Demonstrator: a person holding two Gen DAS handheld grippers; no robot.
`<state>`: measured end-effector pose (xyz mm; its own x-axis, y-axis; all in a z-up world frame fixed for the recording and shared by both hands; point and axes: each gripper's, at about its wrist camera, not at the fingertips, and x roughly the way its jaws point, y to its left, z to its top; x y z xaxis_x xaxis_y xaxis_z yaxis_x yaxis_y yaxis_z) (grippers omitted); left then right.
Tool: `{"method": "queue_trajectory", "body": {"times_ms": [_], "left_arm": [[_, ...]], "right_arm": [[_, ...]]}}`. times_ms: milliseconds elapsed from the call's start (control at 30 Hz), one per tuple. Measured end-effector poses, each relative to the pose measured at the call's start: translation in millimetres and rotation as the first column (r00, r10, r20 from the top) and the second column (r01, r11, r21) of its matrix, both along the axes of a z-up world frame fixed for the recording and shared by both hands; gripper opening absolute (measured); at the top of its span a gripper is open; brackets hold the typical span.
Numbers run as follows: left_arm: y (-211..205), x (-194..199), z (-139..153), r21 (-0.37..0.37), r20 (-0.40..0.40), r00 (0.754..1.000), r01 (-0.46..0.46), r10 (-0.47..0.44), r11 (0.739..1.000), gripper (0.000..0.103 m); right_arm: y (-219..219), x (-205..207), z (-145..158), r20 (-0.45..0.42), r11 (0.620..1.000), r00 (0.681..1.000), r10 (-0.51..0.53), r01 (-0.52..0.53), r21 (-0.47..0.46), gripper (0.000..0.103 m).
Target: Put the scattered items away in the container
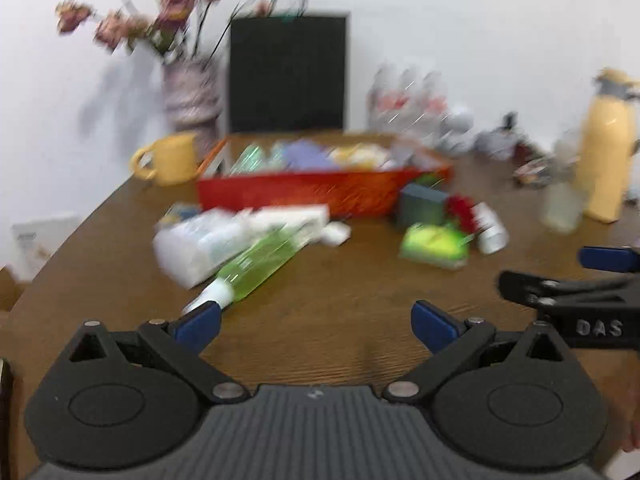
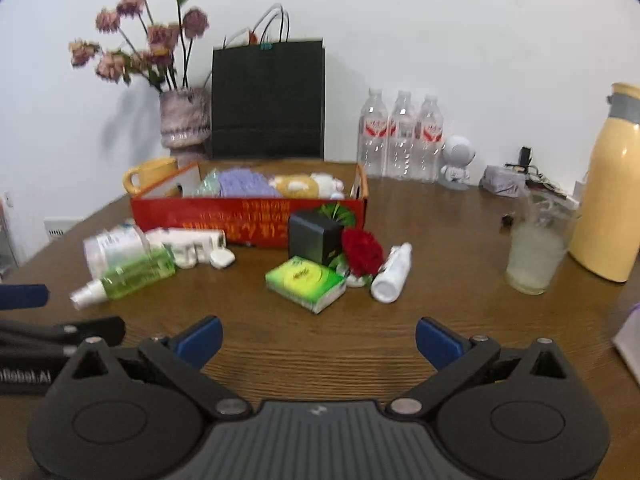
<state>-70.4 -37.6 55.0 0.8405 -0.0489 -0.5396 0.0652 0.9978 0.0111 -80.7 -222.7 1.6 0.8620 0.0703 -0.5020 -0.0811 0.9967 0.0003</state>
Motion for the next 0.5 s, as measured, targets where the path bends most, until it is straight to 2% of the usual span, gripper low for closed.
{"method": "queue_trajectory", "body": {"times_ms": [133, 367, 500], "left_arm": [[6.1, 20.0, -13.7, -0.016, -0.025, 0.998, -0.059, 0.059, 0.998, 0.103], [8.9, 27.9, -34.2, 0.018, -0.097, 0.994, -0.052, 0.054, 0.998, 0.103], [11.7, 32.8, -38.6, 0.008, -0.125, 0.990, -0.067, 0.067, 0.998, 0.103]], "right_arm": [[4.9, 24.9, -24.9, -0.062, 1.000, 0.998, -0.001, 0.003, 0.031, 0.103], [1.6, 41.3, -38.5, -0.121, 0.991, 0.992, 0.028, -0.012, 0.134, 0.103], [8.0, 45.8, -41.0, -0.150, 0.996, 0.989, 0.009, 0.004, 0.087, 0.103]]}}
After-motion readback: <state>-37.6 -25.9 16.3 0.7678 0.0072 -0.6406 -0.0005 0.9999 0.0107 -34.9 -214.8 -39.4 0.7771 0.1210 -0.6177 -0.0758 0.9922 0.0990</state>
